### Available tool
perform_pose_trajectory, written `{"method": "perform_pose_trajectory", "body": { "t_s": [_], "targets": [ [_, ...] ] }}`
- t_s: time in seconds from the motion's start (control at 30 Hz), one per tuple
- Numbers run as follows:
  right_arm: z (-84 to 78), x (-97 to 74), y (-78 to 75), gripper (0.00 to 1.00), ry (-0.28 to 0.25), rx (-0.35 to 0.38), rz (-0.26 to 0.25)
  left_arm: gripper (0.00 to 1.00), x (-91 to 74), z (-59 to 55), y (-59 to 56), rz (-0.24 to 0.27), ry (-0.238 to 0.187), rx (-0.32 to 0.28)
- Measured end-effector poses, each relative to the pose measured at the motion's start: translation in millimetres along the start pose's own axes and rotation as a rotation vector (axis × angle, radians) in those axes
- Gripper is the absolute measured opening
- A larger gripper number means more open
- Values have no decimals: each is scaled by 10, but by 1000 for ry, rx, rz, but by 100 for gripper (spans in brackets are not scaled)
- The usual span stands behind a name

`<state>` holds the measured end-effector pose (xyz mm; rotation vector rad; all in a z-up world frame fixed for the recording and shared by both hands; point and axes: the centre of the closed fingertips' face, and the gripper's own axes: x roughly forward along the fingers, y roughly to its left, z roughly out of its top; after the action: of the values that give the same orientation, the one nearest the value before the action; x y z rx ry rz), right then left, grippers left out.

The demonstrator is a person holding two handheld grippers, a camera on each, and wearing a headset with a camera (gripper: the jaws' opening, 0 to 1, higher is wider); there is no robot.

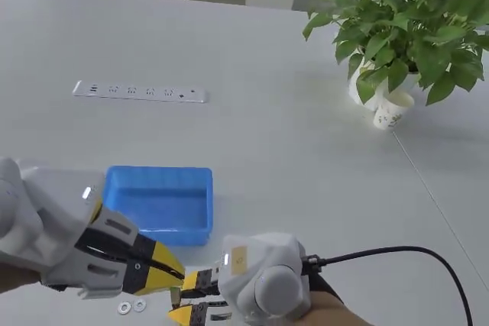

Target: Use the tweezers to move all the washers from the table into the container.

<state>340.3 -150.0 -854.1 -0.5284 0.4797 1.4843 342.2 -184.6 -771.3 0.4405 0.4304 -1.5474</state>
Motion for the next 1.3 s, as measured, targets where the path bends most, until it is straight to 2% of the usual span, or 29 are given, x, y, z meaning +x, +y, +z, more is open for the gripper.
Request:
{"method": "perform_pose_trajectory", "body": {
  "t_s": [0.67, 1.3],
  "targets": [
    [-41, 4, -121, 15, 3, 11, -24, 2, 37, 12, 120, 15, -25, 19],
    [-102, 38, -110, 15, 16, 28, -17, 3, 84, -43, 135, 10, -33, -1]
  ]
}}
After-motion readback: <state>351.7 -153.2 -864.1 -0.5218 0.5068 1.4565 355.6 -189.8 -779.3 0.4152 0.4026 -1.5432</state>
